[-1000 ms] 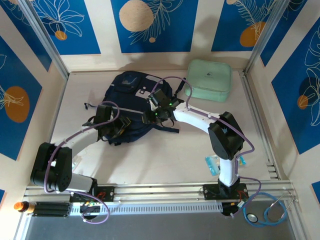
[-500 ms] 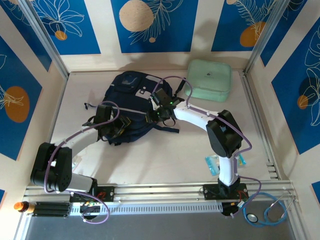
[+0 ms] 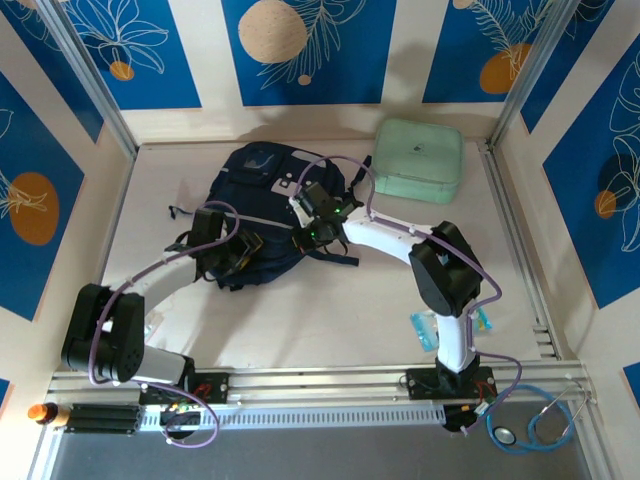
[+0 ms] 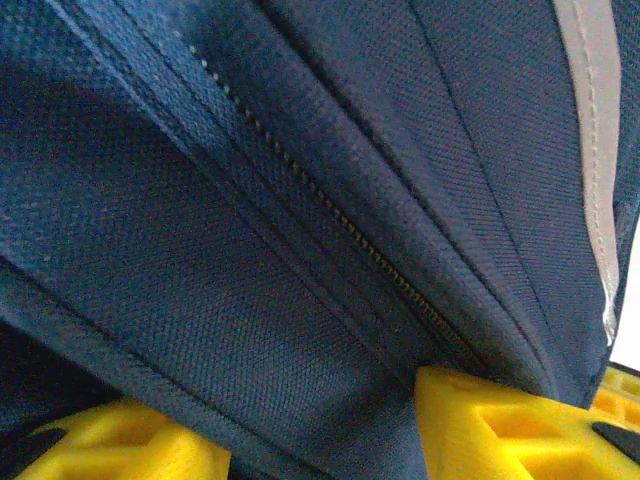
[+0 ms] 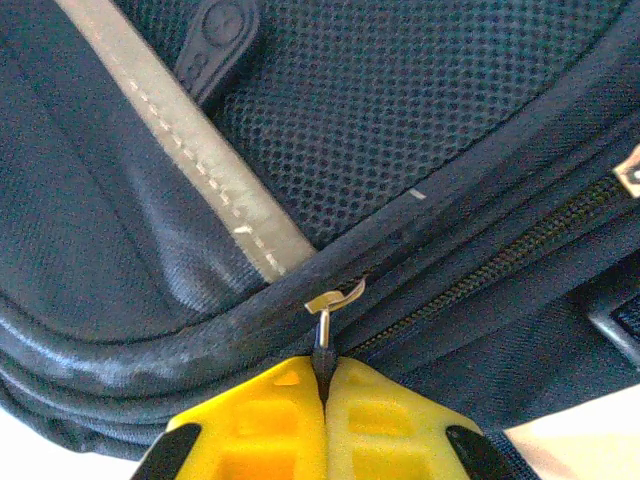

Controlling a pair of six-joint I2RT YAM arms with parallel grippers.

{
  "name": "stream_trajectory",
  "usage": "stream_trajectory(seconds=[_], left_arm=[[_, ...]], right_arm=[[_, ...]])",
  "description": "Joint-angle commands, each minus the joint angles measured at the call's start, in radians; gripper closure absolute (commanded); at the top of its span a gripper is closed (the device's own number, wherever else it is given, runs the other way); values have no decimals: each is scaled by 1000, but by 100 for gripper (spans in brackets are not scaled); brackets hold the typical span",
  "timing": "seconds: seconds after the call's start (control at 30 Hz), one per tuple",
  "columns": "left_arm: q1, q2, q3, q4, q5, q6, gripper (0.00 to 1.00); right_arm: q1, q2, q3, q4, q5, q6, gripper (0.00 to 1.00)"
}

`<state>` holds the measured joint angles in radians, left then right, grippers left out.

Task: Pack the student bag
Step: Unzip the student bag at the top-center of the table.

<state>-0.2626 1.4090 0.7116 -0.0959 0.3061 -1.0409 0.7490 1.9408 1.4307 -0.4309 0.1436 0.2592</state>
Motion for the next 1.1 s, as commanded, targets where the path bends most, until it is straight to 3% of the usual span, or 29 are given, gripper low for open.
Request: stream_trajectory(seconds=[0.0, 0.23, 0.43, 0.7, 0.8, 0.93, 1.07], left_arm=[[-12, 15, 36, 70, 27, -11, 50], [-17, 27, 38, 88, 14, -33, 50], [-21, 51, 57, 106, 41, -42, 50], [-10, 34, 46, 105, 71, -50, 52], [23, 1, 17, 99, 97, -46, 52], [61, -61, -19, 65, 111, -16, 51], [59, -125, 7, -37, 133, 130, 48]], right_arm=[[27, -70, -67, 26, -7, -65, 98], [52, -130, -146, 90, -81, -131, 100], [118, -103, -87, 104, -144, -174, 99], [122, -41, 0, 83, -71, -1, 97], [91, -137, -107, 142, -114, 53, 88], [52, -276, -228, 191, -154, 112, 62], [-6, -324, -246, 179, -216, 229, 45]])
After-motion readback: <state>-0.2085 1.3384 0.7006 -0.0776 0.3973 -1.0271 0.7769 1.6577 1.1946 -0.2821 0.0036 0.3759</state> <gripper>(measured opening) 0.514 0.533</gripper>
